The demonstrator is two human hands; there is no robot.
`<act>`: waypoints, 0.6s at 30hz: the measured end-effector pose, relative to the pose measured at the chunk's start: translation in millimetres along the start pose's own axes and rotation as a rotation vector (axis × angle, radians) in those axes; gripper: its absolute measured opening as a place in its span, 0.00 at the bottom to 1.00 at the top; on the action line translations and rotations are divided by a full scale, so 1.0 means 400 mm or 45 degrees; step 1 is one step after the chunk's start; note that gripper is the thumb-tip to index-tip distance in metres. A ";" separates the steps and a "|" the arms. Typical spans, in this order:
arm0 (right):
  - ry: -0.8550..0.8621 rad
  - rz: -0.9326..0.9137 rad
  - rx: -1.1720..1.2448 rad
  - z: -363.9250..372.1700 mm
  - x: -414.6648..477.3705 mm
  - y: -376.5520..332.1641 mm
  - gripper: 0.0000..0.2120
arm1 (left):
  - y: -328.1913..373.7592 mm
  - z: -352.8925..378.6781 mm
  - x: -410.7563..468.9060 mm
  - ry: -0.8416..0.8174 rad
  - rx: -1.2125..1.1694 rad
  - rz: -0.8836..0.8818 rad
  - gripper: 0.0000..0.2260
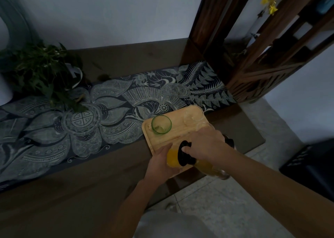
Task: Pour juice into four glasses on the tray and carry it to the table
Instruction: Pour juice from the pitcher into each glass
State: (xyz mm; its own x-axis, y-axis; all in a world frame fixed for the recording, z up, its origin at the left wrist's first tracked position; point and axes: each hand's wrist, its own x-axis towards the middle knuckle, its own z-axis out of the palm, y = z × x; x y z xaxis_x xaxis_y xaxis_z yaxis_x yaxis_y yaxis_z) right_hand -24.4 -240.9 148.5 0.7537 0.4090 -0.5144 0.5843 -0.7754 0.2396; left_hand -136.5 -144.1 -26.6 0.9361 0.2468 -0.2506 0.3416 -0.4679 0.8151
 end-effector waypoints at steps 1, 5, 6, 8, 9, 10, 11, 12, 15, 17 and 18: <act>0.001 0.001 0.002 -0.001 -0.001 0.000 0.27 | 0.000 0.001 -0.001 -0.002 -0.015 -0.019 0.49; -0.009 0.018 0.012 0.002 -0.006 0.000 0.26 | -0.005 0.008 -0.003 0.000 -0.054 -0.051 0.50; -0.012 0.019 0.012 0.003 -0.006 -0.001 0.26 | -0.007 0.009 -0.003 0.003 -0.058 -0.055 0.49; -0.016 0.032 0.020 0.004 -0.008 -0.002 0.26 | -0.011 0.011 -0.003 0.004 -0.063 -0.056 0.48; -0.018 0.039 0.024 0.003 -0.009 -0.004 0.27 | -0.013 0.012 -0.003 0.006 -0.061 -0.055 0.48; -0.020 0.044 0.019 0.002 -0.009 -0.005 0.27 | -0.014 0.014 -0.003 0.010 -0.058 -0.058 0.48; -0.021 0.045 0.010 0.002 -0.009 -0.007 0.27 | -0.015 0.016 -0.004 0.017 -0.054 -0.064 0.48; -0.020 0.050 0.003 0.002 -0.009 -0.009 0.27 | -0.015 0.017 -0.006 0.024 -0.053 -0.063 0.48; -0.013 0.063 -0.002 0.004 -0.008 -0.012 0.27 | -0.016 0.021 -0.010 0.038 -0.068 -0.043 0.48; -0.014 0.061 -0.020 0.005 -0.006 -0.016 0.27 | -0.015 0.020 -0.011 0.041 -0.075 -0.043 0.48; -0.014 0.065 -0.028 0.006 -0.005 -0.017 0.27 | -0.016 0.020 -0.012 0.046 -0.076 -0.036 0.48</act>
State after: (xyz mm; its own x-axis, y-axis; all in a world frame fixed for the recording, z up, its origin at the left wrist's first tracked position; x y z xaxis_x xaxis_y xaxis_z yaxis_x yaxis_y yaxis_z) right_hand -30.8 -237.6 145.9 0.7794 0.3639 -0.5099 0.5517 -0.7845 0.2834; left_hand -142.3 -149.2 -34.8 0.9222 0.2901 -0.2557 0.3610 -0.4089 0.8381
